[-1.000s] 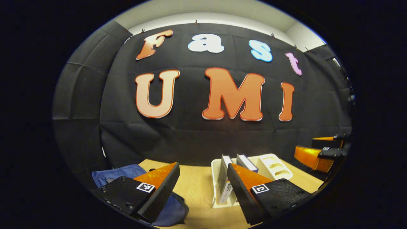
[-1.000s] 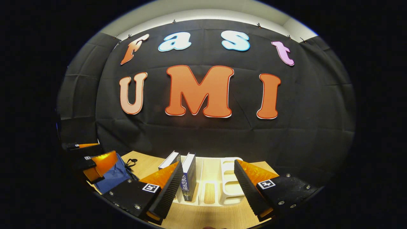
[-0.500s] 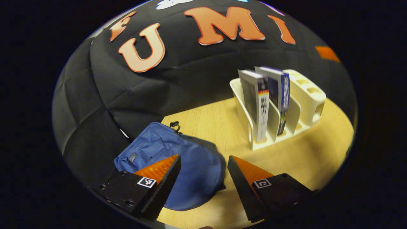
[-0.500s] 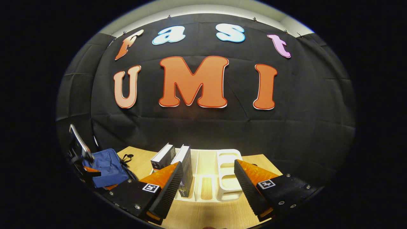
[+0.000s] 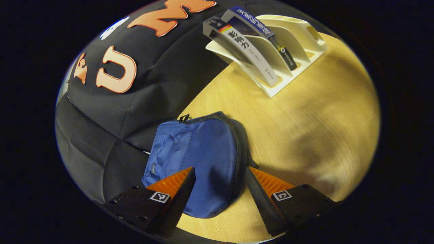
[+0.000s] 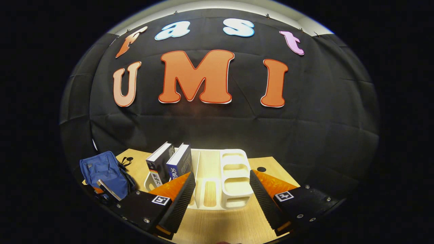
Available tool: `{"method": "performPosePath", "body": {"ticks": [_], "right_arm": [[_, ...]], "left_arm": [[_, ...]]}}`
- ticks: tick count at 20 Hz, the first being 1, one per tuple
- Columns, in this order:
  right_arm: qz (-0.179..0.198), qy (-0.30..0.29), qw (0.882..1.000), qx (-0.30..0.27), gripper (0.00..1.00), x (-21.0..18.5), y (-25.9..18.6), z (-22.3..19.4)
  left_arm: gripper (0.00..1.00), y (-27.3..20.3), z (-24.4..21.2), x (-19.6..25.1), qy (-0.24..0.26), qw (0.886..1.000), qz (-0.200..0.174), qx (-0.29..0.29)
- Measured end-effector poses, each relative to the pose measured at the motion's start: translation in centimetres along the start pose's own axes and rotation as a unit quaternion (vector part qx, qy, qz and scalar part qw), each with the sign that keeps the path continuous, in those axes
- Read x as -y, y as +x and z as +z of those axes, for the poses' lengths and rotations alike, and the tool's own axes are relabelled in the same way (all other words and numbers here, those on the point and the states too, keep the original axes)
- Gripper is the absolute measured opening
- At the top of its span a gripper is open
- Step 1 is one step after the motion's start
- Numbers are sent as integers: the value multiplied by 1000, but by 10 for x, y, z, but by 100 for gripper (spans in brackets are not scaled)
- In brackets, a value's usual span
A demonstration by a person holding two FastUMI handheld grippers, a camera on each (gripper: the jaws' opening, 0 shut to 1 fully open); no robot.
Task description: Open the schoolbag, grab two books from the bookshelf and put them into the schoolbag.
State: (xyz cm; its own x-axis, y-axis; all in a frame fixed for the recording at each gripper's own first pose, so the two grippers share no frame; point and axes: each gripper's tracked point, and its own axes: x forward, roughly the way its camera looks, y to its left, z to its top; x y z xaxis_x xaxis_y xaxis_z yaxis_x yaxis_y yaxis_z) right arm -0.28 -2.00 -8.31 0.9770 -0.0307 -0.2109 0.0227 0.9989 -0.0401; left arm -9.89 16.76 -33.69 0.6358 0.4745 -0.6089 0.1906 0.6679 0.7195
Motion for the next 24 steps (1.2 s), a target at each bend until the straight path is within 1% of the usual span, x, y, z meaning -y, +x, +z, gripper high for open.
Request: {"method": "performPosePath", "body": {"ticks": [1,2,4,5,6,8,9,11,13,15,19,22,24], "right_arm": [[0,-1,1000,-1,96,0,1,-1],[1,-1,1000,-1,96,0,1,-1],[1,0,1000,0,96,1,2,-1],[1,1,1000,-1,96,0,3,0],[0,1,1000,-1,96,0,4,-1],[2,2,1000,-1,96,-1,5,0],[2,2,1000,-1,96,-2,5,0],[8,5,1000,-3,96,-7,8,0],[20,4,1000,-8,96,-18,10,-1],[40,-1,999,-13,96,-34,13,1],[100,-19,995,-23,96,-85,22,13],[136,-27,989,-48,96,-124,39,24],[154,-27,984,-79,96,-148,50,24]], "left_arm": [[93,3,-2,-2,6,1000,6,-5],[96,4,-2,-4,12,1000,11,-9],[64,9,-1,4,15,1000,4,-9],[64,7,-3,5,17,1000,1,-11],[47,7,-1,3,17,1000,3,-12],[23,6,2,-4,8,1000,0,-14],[12,5,5,-8,-1,1000,-3,-9],[6,0,8,-17,-28,999,-20,-14],[3,-5,16,-29,-65,997,-46,-14],[1,-10,26,-46,-108,991,-72,-11],[0,-16,42,-82,-160,980,-121,-3],[0,-27,51,-113,-193,971,-143,9],[0,-33,58,-135,-223,962,-159,14]]}}
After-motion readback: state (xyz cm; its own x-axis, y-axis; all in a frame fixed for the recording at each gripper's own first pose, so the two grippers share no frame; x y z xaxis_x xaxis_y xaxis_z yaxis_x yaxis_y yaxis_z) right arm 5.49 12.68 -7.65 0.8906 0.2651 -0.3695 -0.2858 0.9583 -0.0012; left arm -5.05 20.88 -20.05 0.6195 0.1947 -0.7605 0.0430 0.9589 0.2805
